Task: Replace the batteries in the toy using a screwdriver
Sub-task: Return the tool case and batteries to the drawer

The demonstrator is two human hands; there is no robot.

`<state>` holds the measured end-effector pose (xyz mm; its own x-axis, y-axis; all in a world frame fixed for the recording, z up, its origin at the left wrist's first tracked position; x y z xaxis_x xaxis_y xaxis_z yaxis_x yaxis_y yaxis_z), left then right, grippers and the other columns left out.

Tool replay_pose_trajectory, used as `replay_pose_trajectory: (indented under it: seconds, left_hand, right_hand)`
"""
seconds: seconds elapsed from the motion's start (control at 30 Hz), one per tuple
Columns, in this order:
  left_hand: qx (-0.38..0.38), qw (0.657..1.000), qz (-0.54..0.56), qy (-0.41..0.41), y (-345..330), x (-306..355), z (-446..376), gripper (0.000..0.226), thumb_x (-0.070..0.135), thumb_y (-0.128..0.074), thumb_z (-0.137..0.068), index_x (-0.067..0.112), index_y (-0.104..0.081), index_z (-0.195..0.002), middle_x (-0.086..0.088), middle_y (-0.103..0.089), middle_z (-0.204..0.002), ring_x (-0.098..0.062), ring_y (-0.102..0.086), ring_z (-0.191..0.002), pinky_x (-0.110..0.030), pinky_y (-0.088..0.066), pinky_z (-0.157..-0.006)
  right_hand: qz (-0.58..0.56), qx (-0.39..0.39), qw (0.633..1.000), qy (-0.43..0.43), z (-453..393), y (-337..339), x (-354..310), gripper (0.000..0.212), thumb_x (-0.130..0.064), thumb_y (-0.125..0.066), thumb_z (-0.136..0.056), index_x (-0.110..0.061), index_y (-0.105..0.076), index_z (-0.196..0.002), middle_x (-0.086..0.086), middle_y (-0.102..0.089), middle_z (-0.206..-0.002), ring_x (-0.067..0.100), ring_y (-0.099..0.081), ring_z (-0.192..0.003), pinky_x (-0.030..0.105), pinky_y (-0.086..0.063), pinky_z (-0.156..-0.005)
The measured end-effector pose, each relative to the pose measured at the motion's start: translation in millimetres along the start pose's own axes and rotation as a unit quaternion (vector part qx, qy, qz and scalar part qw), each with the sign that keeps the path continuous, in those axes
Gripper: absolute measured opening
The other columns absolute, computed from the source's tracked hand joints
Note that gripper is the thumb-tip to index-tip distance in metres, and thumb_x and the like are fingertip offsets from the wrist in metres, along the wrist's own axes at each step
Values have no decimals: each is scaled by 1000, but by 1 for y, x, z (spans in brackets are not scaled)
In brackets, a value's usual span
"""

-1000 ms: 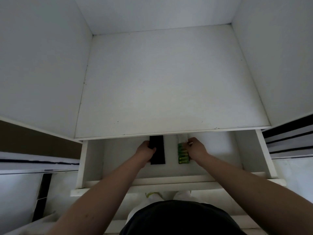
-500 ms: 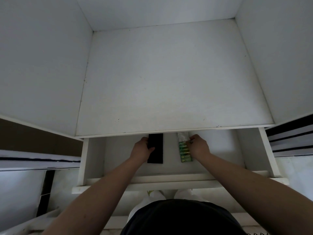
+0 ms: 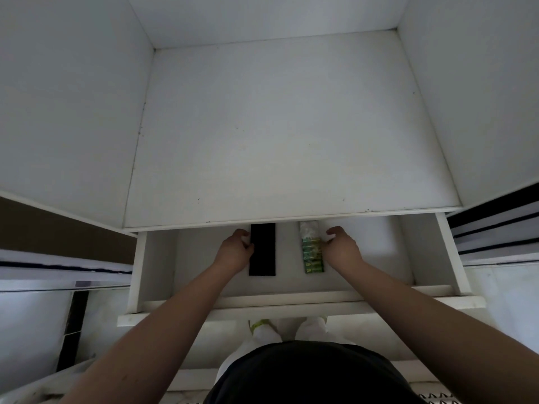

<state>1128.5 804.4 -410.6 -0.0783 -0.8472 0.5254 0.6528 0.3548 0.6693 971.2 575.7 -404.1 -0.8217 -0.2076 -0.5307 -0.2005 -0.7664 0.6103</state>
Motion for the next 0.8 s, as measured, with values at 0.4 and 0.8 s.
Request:
replay_pose_trajectory:
  seconds: [0.4, 0.8]
  left_hand:
    - [-46, 974, -33, -217, 42, 37, 132, 25, 34, -52, -96, 35, -57, -120, 20, -57, -106, 5, -56, -95, -16, -46, -84]
    - [146, 848, -273, -430, 10, 25, 169, 34, 44, -49, -90, 23, -63, -112, 7, -66, -110, -13, -58, -98, -27, -51, -78]
  right_hand:
    - [29, -83, 974, 209, 116, 55, -17, 14, -31, -53, -96, -33, -62, -106, -18, -65, -96, -4, -61, -83, 15, -46, -76]
    - [317, 80, 799, 505, 156, 17, -11, 33, -47, -48, -89, -28, -65, -109, -6, -66, -110, 15, -63, -96, 31, -50, -79]
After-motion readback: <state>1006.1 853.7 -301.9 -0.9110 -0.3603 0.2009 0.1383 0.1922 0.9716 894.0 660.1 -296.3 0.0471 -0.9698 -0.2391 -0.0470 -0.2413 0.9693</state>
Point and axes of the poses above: each hand's wrist, its own z-axis away from the middle knuckle, its own y-axis out of the back of the hand, x = y × z, the point moved 7 cm from there along -z, towards the middle knuckle
